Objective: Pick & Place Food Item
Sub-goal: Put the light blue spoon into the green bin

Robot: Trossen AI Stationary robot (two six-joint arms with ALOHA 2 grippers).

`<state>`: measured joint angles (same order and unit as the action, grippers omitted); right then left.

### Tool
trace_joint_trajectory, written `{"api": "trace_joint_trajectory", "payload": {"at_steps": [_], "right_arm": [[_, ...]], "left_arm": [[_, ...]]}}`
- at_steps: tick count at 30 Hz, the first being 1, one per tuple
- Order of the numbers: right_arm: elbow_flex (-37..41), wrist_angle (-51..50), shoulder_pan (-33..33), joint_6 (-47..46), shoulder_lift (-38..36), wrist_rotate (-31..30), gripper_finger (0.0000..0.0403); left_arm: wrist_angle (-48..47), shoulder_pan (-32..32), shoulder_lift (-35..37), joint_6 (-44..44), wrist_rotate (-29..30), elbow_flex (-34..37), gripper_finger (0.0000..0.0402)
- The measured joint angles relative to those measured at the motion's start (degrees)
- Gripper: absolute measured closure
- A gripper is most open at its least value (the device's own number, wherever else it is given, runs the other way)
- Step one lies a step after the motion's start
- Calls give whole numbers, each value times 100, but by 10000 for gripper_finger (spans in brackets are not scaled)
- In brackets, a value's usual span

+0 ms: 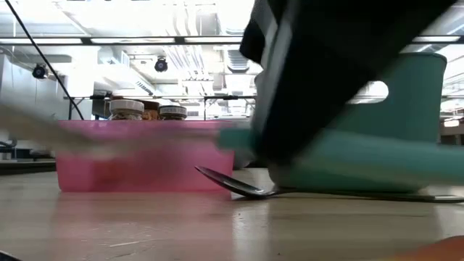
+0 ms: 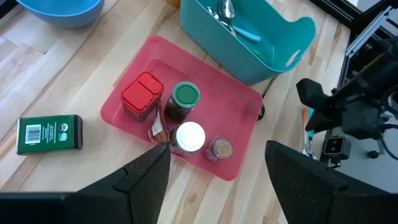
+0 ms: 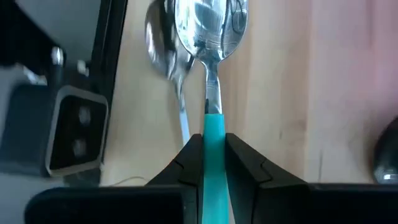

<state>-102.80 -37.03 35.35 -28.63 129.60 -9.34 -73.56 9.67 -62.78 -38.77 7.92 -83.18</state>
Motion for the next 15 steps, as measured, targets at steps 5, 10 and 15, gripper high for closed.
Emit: {"api": "trace_joint_trajectory", "payload": {"at_steps": [5,10,15], "right_arm": [[-302,-160,0,-419,0,-306,370],[-787,-908,0,-833,-2,-713,370],[-1379,-1818,-2,-1325,-12,-1237,370]], "left_arm": [[0,0,0,93,0,0,139],[0,0,0,108,0,-2,139],[0,0,0,110,0,0,139]]}}
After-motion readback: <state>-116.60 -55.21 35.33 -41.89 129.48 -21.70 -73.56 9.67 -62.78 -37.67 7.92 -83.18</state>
